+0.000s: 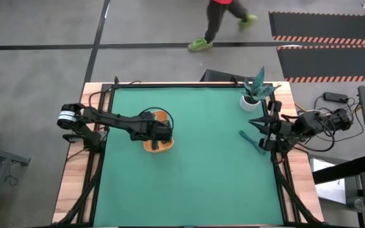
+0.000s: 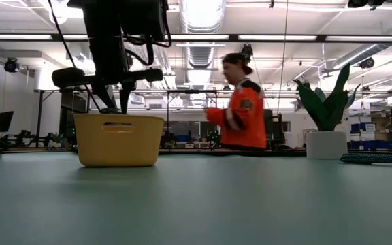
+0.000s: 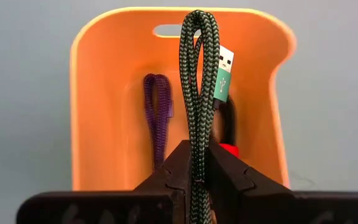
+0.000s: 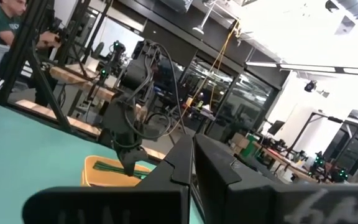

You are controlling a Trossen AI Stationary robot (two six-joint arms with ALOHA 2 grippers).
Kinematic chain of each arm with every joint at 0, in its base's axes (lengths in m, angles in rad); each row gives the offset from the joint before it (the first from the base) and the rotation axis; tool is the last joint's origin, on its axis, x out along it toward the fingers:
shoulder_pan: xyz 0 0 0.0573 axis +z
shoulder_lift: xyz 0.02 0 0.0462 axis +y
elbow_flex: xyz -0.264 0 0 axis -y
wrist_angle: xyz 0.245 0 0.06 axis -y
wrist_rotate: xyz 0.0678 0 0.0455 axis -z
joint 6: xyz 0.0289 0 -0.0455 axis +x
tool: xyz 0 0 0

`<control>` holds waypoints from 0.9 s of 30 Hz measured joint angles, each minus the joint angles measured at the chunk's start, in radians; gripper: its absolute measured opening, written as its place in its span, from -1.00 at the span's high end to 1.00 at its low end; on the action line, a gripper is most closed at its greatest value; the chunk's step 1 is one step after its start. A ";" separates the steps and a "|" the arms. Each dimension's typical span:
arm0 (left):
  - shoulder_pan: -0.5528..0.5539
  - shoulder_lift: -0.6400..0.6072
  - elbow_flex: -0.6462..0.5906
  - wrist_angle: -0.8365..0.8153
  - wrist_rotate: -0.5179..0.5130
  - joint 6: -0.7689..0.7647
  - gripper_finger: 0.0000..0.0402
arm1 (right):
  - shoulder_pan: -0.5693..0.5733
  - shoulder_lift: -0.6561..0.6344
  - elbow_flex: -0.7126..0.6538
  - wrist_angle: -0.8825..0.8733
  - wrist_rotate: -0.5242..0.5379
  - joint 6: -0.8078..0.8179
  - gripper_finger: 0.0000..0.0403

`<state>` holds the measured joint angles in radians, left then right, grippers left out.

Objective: Pick and place USB-C Cables
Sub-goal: Put the green USB cable into the orange bin

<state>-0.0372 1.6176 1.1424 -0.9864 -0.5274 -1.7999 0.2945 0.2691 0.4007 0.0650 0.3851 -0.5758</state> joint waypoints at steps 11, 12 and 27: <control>0.000 0.000 -0.061 0.008 0.002 -0.026 0.90 | 0.000 0.000 0.000 -0.007 0.000 0.000 0.96; 0.000 0.000 -0.062 0.008 0.002 -0.026 0.90 | 0.000 0.000 0.000 -0.007 0.000 0.000 0.96; 0.003 0.000 -0.063 0.010 0.003 -0.026 0.90 | 0.000 0.000 0.000 -0.007 0.000 0.000 0.96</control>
<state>-0.0345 1.6176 1.0794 -0.9762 -0.5247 -1.8259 0.2946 0.2691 0.4011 0.0582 0.3854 -0.5758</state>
